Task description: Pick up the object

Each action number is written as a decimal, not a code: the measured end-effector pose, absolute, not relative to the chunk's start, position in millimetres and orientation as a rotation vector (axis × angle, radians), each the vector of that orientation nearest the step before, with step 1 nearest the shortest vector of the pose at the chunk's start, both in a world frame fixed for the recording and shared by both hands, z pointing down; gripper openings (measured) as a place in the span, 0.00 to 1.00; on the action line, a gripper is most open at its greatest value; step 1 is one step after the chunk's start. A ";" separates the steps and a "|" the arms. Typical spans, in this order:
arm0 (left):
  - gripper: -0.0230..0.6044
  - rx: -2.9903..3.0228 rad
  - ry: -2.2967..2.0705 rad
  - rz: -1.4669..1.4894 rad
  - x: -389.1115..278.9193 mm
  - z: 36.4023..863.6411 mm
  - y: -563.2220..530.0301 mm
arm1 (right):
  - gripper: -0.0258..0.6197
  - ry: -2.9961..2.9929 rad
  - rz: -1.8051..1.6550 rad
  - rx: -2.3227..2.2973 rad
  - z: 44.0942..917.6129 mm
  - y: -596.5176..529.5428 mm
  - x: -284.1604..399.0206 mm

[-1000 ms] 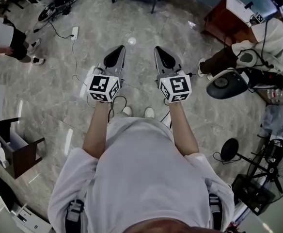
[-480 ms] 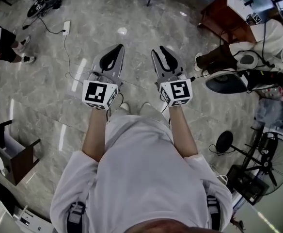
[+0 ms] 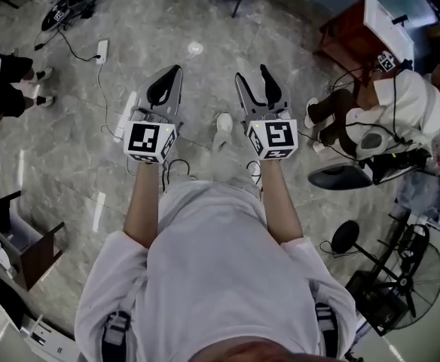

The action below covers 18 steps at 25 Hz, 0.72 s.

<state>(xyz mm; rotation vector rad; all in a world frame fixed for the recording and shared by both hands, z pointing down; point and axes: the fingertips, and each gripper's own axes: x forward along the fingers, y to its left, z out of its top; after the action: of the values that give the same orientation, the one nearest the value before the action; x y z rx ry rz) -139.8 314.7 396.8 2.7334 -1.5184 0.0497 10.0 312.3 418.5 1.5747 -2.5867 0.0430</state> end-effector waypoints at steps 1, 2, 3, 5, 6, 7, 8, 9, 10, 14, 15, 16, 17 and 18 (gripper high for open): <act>0.03 2.730 -1.537 0.054 -132.9 396.2 296.8 | 0.39 -2.596 0.049 1.572 420.5 291.7 19.0; 0.03 2.722 -1.558 0.054 -126.0 395.3 278.9 | 0.41 -2.601 0.057 1.572 422.4 270.9 28.5; 0.03 2.714 -1.574 0.052 -118.5 394.6 261.3 | 0.42 -2.604 0.067 1.573 424.3 250.2 38.3; 0.03 2.698 -1.591 0.047 -102.5 395.0 227.2 | 0.45 -2.604 0.087 1.570 428.0 208.8 55.9; 0.03 2.688 -1.595 0.046 -95.1 396.1 211.4 | 0.46 -2.603 0.094 1.565 429.3 189.3 63.3; 0.03 2.677 -1.599 0.045 -88.7 397.5 196.5 | 0.47 -2.604 0.099 1.558 430.1 171.1 69.6; 0.04 2.664 -1.604 0.045 -83.4 399.0 181.8 | 0.47 -2.603 0.104 1.552 430.8 153.8 75.1; 0.03 2.651 -1.609 0.045 -78.9 400.2 166.7 | 0.47 -2.601 0.109 1.545 431.4 136.8 80.4; 0.03 2.638 -1.613 0.047 -74.6 401.4 151.2 | 0.47 -2.597 0.115 1.540 432.0 119.8 85.8; 0.03 2.614 -1.610 0.065 -56.8 406.9 91.3 | 0.47 -2.573 0.139 1.534 436.3 56.2 108.1; 0.03 2.610 -1.609 0.068 -53.7 409.8 75.4 | 0.47 -2.566 0.147 1.536 439.4 40.3 112.5; 0.03 2.606 -1.609 0.068 -51.4 413.3 58.2 | 0.47 -2.558 0.155 1.540 443.0 23.6 116.5; 0.03 2.602 -1.609 0.069 -49.4 416.9 40.0 | 0.46 -2.547 0.163 1.547 446.5 6.2 120.3; 0.03 2.599 -1.608 0.069 -47.3 419.9 20.9 | 0.46 -2.537 0.172 1.555 449.9 -11.9 123.7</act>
<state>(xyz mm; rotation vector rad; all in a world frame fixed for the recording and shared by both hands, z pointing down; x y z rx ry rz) -47.3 20.9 419.9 2.5994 -1.6079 0.0694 123.7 -11.9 449.9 1.5549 -2.5367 0.1719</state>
